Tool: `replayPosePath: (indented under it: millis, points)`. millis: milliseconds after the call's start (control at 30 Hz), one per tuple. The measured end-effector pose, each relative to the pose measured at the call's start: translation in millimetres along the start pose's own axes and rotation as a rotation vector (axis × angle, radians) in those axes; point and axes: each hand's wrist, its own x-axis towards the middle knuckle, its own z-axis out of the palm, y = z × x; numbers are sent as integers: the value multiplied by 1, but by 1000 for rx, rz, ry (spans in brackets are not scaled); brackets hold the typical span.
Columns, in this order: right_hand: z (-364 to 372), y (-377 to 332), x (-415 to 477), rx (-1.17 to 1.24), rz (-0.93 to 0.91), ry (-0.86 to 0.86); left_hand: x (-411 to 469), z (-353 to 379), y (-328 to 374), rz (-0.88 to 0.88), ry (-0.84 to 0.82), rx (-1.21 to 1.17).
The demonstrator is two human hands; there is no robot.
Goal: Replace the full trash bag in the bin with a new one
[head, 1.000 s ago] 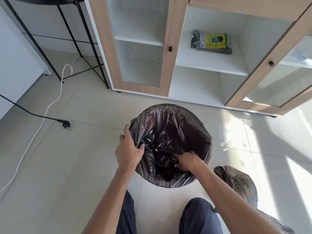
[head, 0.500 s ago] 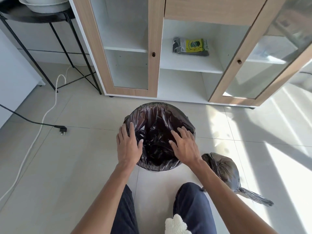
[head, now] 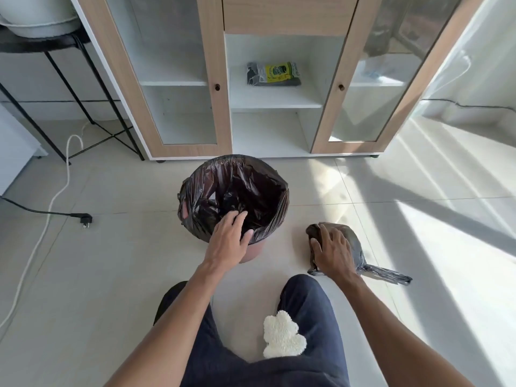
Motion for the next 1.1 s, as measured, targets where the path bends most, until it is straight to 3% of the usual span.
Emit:
replayPosePath:
  millis: [200, 367, 467, 667, 867, 1100]
  points:
    - [2, 58, 3, 47, 195, -58, 38, 16, 75, 220, 45, -54]
    - [4, 103, 9, 100, 304, -83, 63, 57, 126, 330, -189, -36]
    - [12, 137, 17, 115, 382, -125, 72, 97, 146, 245, -423, -40]
    - [46, 197, 37, 1, 413, -236, 71, 199, 155, -130, -770, 16]
    - [82, 225, 57, -52, 336, -380, 61, 257, 158, -244, -729, 47]
    - [60, 209, 64, 144, 338, -267, 75, 237, 155, -291, -727, -17]
